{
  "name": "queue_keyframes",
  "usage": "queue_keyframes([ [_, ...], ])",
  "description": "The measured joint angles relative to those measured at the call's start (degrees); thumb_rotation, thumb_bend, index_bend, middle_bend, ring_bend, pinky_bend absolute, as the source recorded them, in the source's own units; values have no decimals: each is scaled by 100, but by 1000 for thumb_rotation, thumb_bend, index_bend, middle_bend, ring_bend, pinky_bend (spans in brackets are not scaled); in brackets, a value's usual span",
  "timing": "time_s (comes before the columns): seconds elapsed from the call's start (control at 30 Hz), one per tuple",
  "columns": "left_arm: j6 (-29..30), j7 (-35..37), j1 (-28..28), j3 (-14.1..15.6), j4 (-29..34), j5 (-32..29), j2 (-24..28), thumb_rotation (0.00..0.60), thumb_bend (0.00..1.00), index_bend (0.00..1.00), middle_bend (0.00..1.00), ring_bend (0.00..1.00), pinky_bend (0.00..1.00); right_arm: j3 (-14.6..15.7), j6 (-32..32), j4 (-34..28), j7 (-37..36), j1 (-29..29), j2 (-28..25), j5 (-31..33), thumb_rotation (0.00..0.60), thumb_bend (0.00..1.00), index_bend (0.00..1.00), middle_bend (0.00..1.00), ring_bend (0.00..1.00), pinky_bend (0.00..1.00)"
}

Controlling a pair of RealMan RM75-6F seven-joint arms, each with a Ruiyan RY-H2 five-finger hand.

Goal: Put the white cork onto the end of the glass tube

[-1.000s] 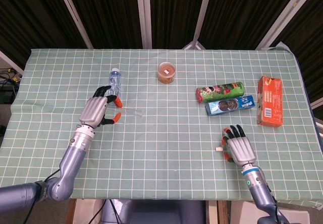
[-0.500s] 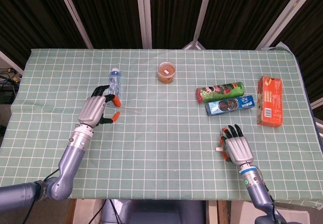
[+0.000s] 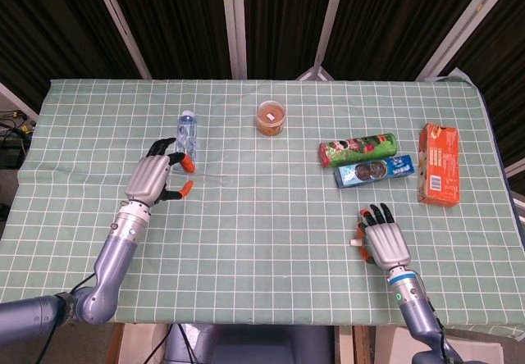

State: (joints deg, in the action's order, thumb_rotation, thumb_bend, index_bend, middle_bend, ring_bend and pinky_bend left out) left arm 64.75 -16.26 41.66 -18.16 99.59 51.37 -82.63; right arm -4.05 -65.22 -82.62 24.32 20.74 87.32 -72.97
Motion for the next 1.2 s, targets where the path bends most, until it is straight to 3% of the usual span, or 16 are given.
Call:
queue_keyframes([
  [0.63, 7, 6, 25, 22, -34, -36, -14, 600, 604, 604, 454, 81, 0, -10, -96, -7, 45, 16, 65, 7, 600, 367, 645, 253, 109, 0],
  [0.93, 30, -44, 72, 19, -64, -86, -111, 600, 604, 604, 454, 81, 0, -26, -189, -44, -78, -2, -15, -66, 600, 369, 648, 254, 110, 0],
  [1.2, 60, -116, 183, -72, -133, -217, -295, 600, 604, 604, 454, 82, 0, -380, -497, -306, -226, 50, -304, -154, 600, 369, 653, 261, 110, 0],
])
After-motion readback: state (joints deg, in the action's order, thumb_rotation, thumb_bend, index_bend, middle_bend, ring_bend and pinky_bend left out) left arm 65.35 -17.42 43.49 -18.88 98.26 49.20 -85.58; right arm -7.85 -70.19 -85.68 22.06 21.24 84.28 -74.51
